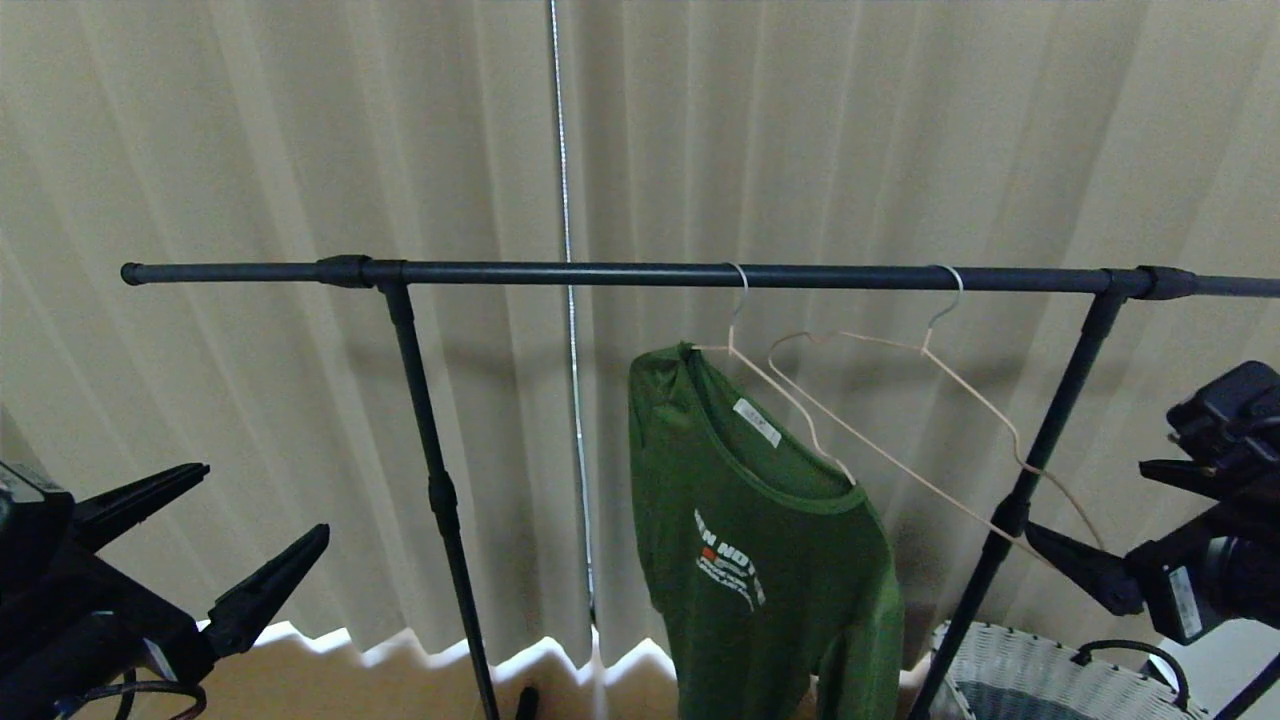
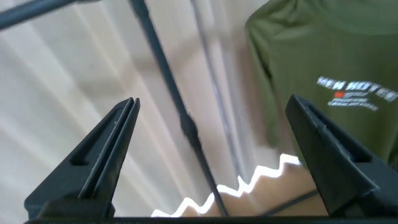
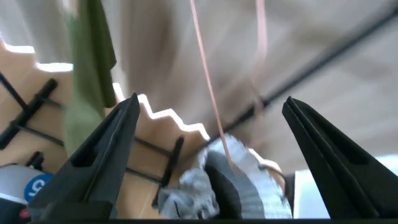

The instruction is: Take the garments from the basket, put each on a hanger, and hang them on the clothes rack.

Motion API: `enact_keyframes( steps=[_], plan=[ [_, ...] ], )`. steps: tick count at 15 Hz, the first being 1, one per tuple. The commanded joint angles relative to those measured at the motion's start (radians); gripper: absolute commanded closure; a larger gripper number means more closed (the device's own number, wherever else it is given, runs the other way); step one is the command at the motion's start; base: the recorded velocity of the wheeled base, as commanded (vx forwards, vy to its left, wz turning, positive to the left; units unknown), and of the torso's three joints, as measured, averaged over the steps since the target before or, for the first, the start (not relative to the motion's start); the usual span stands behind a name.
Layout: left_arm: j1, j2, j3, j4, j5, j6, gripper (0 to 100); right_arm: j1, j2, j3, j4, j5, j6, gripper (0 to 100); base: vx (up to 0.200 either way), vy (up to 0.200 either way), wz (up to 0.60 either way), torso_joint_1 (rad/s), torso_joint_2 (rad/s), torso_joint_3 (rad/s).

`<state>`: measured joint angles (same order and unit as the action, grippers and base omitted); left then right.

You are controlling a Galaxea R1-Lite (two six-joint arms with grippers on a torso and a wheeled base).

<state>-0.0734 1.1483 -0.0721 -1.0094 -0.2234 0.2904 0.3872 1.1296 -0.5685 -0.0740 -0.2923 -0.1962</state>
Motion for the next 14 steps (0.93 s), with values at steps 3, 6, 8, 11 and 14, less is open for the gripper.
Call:
enact_keyframes(
  steps=[3,6,8,11,14],
  plan=[
    [0.009,-0.028,0.015,0.002,-0.001,-0.001,0,-0.010,-0.146,0.111,-0.010,-0.002,-0.020,0,0.000,0.000,0.00,0.000,0.00,0.000],
    [0.009,-0.027,0.014,0.002,0.001,-0.001,0,-0.010,-0.171,0.131,-0.012,0.001,-0.017,0,-0.067,0.000,0.00,-0.001,0.00,0.002],
    [0.009,-0.027,0.012,0.002,0.001,0.001,0,-0.010,-0.188,0.137,-0.012,0.001,-0.017,0,-0.200,0.000,0.00,0.005,0.00,-0.002],
    [0.009,-0.030,0.014,0.002,0.001,0.006,0,-0.010,-0.188,0.173,-0.046,-0.001,-0.019,0,-0.200,0.000,0.00,0.002,0.00,0.001],
    [0.011,-0.036,0.017,0.003,0.001,0.009,0,-0.010,-0.174,0.237,-0.153,0.001,-0.017,0,-0.200,0.000,0.00,-0.004,0.00,-0.004]
  ],
)
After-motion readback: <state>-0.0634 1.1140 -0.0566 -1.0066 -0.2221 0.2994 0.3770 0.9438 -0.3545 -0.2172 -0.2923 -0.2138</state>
